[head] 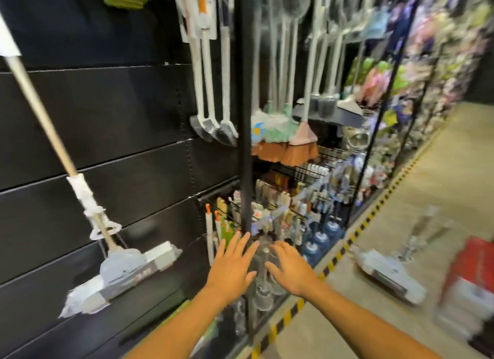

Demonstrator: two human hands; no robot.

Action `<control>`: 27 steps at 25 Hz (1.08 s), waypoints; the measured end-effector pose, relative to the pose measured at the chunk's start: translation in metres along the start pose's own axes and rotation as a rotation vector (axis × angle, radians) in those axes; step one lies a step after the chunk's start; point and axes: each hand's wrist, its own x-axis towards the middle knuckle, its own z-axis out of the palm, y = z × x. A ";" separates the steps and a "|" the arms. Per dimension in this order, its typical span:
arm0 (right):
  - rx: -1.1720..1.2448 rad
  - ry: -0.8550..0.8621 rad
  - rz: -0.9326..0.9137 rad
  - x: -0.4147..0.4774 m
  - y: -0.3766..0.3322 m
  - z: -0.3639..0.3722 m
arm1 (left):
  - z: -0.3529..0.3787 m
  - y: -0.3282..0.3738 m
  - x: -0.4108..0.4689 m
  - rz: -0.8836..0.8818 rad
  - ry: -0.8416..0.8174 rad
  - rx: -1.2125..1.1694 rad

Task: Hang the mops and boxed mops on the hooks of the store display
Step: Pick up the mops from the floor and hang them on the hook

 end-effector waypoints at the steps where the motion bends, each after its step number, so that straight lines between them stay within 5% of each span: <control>1: -0.002 0.018 0.041 -0.016 0.021 -0.007 | 0.002 0.024 0.010 0.031 -0.004 -0.015; 13: 0.031 0.193 0.533 -0.145 0.271 -0.098 | 0.047 0.272 0.160 0.414 -0.129 -0.127; 27: 0.080 0.281 0.882 -0.084 0.513 -0.195 | 0.113 0.423 0.437 0.610 -0.268 -0.303</control>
